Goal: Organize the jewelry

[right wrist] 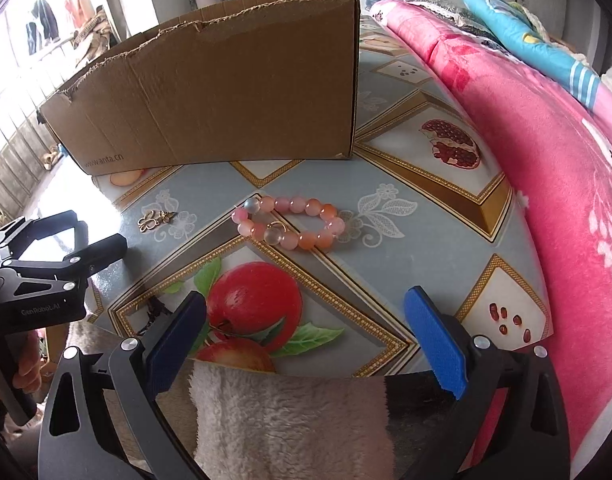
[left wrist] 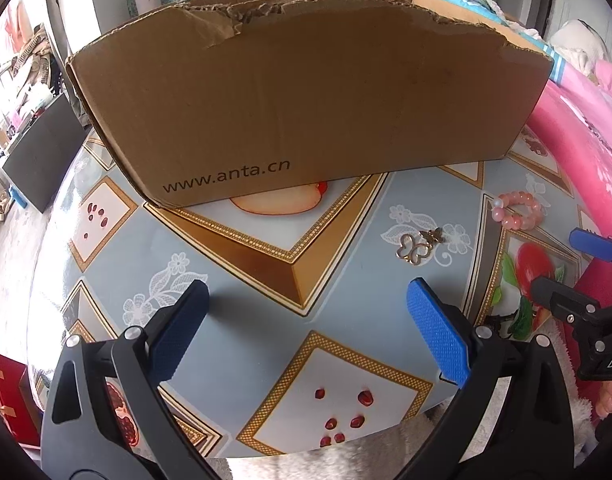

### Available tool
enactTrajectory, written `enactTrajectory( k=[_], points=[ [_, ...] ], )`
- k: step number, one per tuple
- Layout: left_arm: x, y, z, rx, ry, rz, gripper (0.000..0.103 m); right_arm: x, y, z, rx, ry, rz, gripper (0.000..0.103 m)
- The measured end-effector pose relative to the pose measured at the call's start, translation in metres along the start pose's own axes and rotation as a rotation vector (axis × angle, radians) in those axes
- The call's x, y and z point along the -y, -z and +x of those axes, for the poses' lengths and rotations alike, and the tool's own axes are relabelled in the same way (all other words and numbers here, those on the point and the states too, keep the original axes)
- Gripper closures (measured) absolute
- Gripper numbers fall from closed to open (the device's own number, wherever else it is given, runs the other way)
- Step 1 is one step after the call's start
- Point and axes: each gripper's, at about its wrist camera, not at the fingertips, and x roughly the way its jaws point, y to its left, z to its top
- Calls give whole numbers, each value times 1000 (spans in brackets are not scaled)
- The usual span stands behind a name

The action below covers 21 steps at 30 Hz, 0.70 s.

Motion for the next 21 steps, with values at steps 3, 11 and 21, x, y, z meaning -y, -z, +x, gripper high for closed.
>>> enactTrajectory(
  k=[3, 11, 21],
  points=[
    [0, -2, 1, -3, 1, 2, 7, -3, 1, 0, 3, 15, -9, 6],
    [-2, -8, 5, -10, 3, 7, 7, -7, 1, 1, -10, 47, -16, 6],
    [0, -5, 4, -11, -4, -5, 7, -7, -3, 3, -59, 58, 6, 6]
  ],
)
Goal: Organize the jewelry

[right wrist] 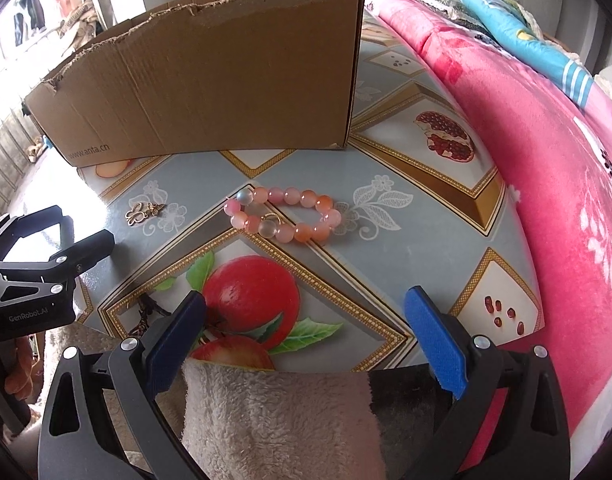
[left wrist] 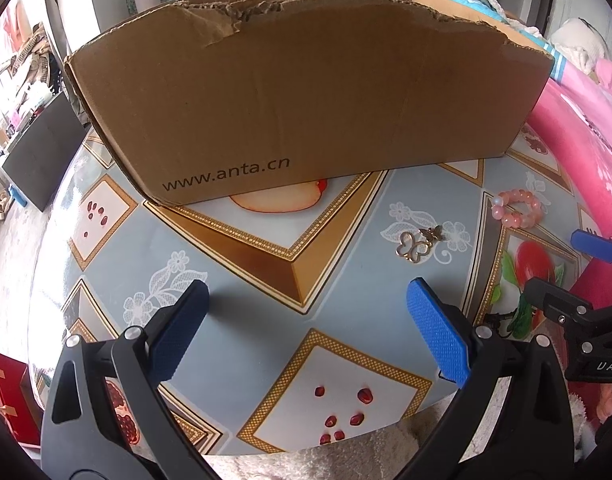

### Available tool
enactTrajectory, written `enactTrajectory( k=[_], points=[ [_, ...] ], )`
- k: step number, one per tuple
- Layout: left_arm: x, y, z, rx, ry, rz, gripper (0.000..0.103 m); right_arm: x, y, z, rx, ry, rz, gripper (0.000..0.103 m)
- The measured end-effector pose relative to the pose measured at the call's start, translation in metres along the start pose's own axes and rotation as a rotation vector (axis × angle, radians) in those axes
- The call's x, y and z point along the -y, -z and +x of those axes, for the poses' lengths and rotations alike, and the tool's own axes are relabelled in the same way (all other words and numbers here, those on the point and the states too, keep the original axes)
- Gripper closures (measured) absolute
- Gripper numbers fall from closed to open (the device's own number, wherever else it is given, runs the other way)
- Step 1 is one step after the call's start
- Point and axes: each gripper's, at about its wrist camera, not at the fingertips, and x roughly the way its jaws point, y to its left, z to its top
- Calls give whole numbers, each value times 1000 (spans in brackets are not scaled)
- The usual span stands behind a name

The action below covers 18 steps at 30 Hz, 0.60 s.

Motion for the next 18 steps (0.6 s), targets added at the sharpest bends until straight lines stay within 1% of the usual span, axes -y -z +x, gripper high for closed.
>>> enactTrajectory(
  k=[9, 13, 18],
  points=[
    [3, -1, 0, -16, 0, 5, 7, 1, 1, 0, -3, 7, 9, 6],
    [5, 2, -2, 4, -5, -1, 7, 2, -1, 1, -15, 2, 0, 6],
    [6, 3, -4, -10, -10, -10, 7, 2, 1, 0, 9, -9, -19, 6]
  ],
)
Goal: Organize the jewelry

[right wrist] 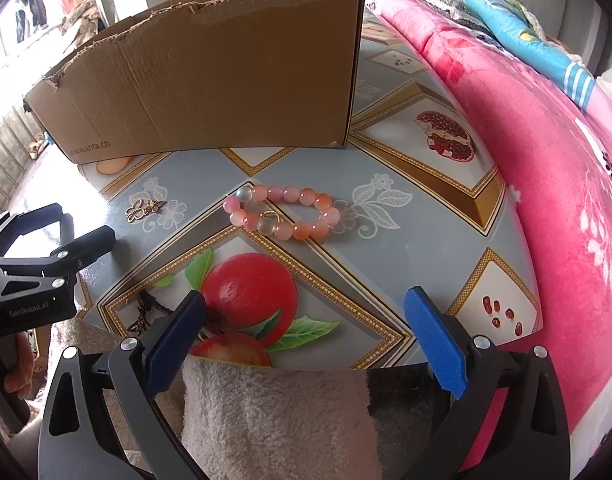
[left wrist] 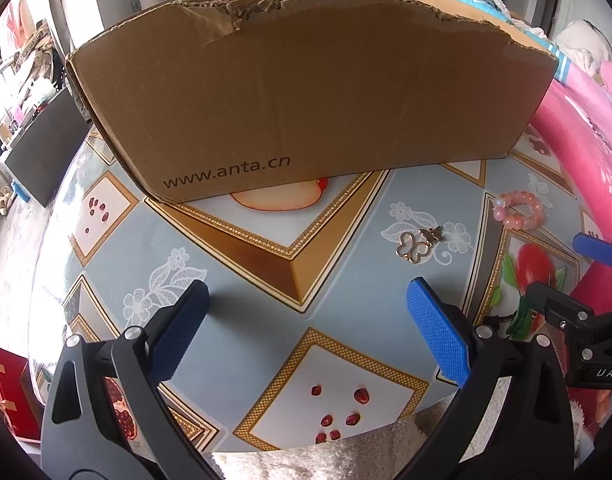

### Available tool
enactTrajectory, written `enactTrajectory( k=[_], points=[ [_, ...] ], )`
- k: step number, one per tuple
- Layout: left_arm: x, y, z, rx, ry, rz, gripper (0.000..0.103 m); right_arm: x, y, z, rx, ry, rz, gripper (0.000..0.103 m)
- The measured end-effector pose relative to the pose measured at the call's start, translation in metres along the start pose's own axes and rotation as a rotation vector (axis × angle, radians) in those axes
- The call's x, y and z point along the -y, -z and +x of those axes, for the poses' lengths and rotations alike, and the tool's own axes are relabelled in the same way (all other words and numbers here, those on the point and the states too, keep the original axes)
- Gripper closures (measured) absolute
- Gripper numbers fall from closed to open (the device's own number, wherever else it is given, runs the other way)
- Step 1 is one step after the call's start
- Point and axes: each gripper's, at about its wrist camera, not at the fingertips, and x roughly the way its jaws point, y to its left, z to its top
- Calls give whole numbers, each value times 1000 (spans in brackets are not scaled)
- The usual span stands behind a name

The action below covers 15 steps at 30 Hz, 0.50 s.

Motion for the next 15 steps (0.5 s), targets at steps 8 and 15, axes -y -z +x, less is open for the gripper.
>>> enactTrajectory(
  k=[8, 15],
  points=[
    [0, -4, 1, 8, 21, 33, 7, 2, 0, -6, 5, -49, -4, 6],
    [-2, -1, 0, 43, 24, 34, 7, 2, -1, -33, 119, -72, 1, 6]
  ],
)
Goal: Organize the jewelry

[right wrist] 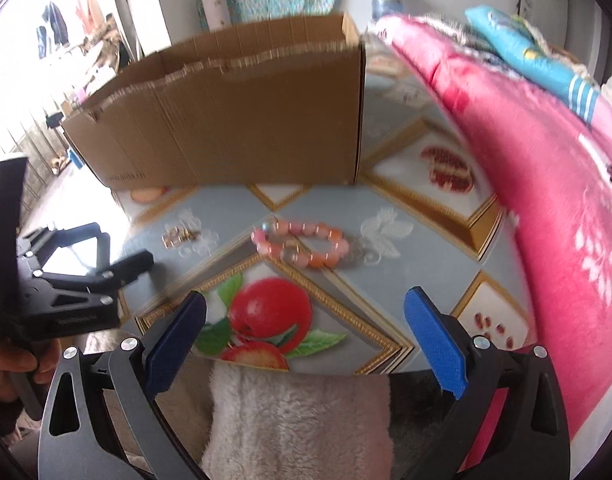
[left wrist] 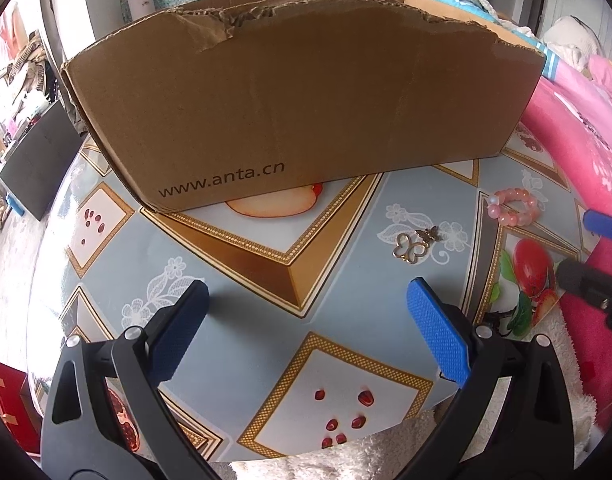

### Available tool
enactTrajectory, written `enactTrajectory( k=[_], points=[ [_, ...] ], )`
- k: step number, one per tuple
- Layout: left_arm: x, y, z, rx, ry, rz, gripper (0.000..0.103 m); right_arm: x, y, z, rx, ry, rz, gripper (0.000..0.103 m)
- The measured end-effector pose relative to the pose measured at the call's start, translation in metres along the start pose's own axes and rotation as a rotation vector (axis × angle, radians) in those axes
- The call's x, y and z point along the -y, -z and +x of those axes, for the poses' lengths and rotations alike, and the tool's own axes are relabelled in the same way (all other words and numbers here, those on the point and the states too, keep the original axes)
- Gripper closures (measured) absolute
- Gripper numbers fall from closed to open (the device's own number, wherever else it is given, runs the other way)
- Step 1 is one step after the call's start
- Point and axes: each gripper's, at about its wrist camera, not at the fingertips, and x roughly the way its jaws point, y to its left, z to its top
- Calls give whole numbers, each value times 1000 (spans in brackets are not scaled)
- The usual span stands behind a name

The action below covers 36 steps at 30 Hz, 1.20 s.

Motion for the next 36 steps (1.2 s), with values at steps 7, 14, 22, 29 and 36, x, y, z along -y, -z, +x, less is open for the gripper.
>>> enactTrajectory(
  k=[7, 14, 22, 29, 36],
  points=[
    [-5, 11, -6, 25, 21, -10, 7, 7, -3, -14, 80, -54, 12, 6],
    [-12, 18, -36, 153, 87, -12, 8, 18, -2, -24, 154, -141, 30, 6],
    [-2, 23, -55, 209, 185, 9, 28, 29, 3, -24, 170, -231, 76, 7],
    [13, 24, -53, 193, 215, 56, 57, 21, 9, -14, 151, -298, 71, 21],
    [29, 15, -37, 169, 209, 147, 78, 24, 4, -9, 138, -329, 80, 23]
  ],
)
